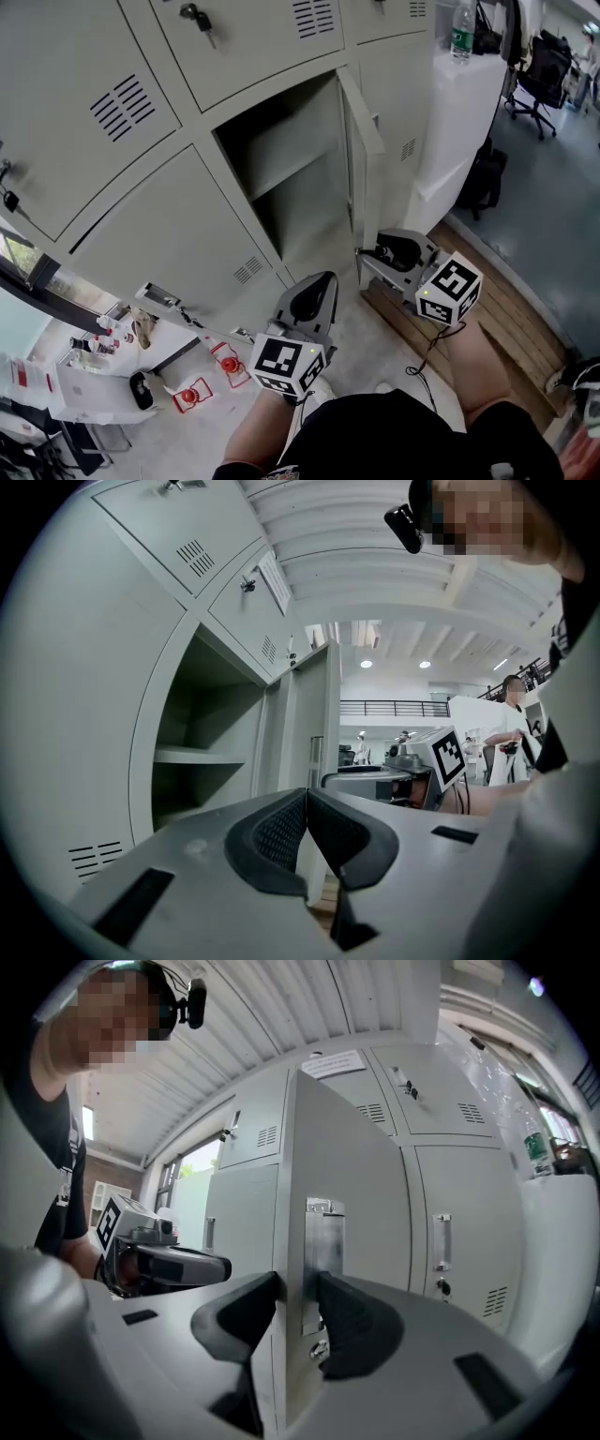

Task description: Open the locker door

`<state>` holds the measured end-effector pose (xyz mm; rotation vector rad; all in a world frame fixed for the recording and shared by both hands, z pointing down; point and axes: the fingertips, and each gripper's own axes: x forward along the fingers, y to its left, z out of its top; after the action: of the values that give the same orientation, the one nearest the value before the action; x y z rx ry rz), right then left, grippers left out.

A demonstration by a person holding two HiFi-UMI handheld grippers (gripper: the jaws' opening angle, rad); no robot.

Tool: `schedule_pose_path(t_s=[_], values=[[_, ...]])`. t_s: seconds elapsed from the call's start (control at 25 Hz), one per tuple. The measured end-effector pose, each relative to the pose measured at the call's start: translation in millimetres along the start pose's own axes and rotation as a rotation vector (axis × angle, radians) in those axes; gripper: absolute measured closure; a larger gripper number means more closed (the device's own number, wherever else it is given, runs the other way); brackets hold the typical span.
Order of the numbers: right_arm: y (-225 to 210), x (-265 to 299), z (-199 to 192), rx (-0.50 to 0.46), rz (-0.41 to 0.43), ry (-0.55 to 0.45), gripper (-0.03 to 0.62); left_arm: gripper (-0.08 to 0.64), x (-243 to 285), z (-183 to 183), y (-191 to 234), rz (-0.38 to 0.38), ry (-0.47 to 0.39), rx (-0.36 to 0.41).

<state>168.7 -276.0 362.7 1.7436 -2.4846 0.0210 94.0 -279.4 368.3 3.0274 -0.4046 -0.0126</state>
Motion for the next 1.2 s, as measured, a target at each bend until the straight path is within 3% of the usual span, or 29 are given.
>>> schedule_pose_path(t_s=[0.2, 0.64, 0.84, 1.2], values=[[-15.3, -15.6, -2.1, 0.0, -0.138, 0.018, 0.397, 0.543, 8.8, -1.2, -10.9, -0.044, 0.008, 0.002], [-42.6, -49.2, -4.9, -0.064, -0.341, 0.029, 0.399, 0.543, 30.4, -0.6, -33.2, -0.119, 0.01, 0.011], [-62.9, -67.5, -8.9, -0.005, -0.427, 0.033, 0.428, 0.543, 41.2, 2.3, -46.0, -0.149, 0.005, 0.021], [-96.2, -88.8, -13.3, 0.057, -0.481, 0.036, 0.454, 0.543, 64.4, 0.9, -62.0, -0.171, 0.013, 0.034]])
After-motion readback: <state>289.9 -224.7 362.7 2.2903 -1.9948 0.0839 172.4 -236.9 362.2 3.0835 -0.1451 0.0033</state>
